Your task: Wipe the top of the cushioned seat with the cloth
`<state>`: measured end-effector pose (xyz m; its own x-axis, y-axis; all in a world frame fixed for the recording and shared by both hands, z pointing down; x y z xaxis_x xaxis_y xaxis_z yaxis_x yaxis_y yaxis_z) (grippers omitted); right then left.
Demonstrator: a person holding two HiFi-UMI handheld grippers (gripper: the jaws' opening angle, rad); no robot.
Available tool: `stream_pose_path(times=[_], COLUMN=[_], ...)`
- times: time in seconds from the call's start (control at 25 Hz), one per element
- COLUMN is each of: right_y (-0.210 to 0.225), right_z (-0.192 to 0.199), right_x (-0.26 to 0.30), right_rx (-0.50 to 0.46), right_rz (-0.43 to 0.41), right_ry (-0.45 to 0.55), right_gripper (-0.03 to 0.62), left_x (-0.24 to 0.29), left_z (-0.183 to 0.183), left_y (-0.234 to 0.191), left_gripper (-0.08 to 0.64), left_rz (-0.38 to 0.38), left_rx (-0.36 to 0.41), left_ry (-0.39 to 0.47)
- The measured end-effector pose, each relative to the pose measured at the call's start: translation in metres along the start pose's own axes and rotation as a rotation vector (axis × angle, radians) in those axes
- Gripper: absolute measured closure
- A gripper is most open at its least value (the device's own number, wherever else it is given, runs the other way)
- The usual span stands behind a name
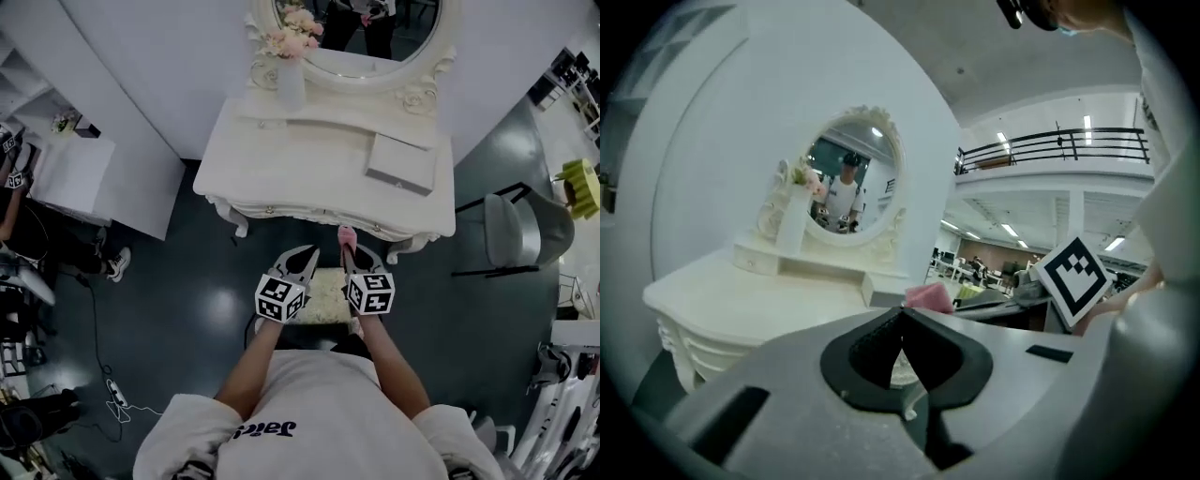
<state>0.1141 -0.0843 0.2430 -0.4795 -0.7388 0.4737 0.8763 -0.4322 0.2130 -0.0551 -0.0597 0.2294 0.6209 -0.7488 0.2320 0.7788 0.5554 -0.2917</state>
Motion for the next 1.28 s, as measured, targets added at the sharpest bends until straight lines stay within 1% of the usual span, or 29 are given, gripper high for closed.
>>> stream_pose_path(times=[0.08,0.24,0.36,0.48,0.6,0.92,1.12,1.28], right_y=[-0.013,-0.027,-0.039,-0.050,-0.050,-0.042,-0.041,-0.040], right_z=[-0.036,-0.091,-0.121,-0.140,-0.148,-0.149,-0.142,-0.145], right_x=[-0.007,-0.026,-0.040,-0.053,-0.062,-0.067,-0.070,-0.070], right_rx=[-0.043,-0.091,-0.136,-0.201,-0.218,-0.164,-0.154,-0.158], right_rz=[0.000,0.022,0.051,0.082,0.100,0.122,0.130,0.130], right_ry=[0.077,0.233,0.339,0.399,0.422,0.445,0.439,0.438], right_gripper=[0.560,0.560,0.560,0.560,0.560,0.560,0.560,0.560], left_x=[-0.012,-0.027,-0.036,-0.041,-0.041,-0.040,-0.045,-0.047], left_z=[-0.026,-0.078,-0.111,-0.136,-0.151,-0.161,-0.154,-0.151], left_y=[-0.002,-0.002,0.000,0.005,0.014,0.022,0.025,0.023], left_gripper=[0.548,0.548,0.548,0.548,0.548,0.548,0.548,0.548], left_rz=[-0.036,-0.104,-0.135,-0.153,-0.159,-0.171,-0.182,-0.195], left_rx=[0.028,0.151,0.215,0.262,0.277,0.289,0.286,0.276], left_ry=[0.055,0.172,0.260,0.319,0.356,0.388,0.378,0.366])
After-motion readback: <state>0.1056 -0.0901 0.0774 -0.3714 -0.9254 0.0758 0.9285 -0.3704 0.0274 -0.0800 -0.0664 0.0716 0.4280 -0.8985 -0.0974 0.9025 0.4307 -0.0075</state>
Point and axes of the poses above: the fingertips, and each gripper's own axes: x forward along the fingers, y to its right, z out of its underside, the point moved 8 cm from there along -x, backward along the fingers, and after that the axes turned 1 degree about z, right-handed, at the moved point
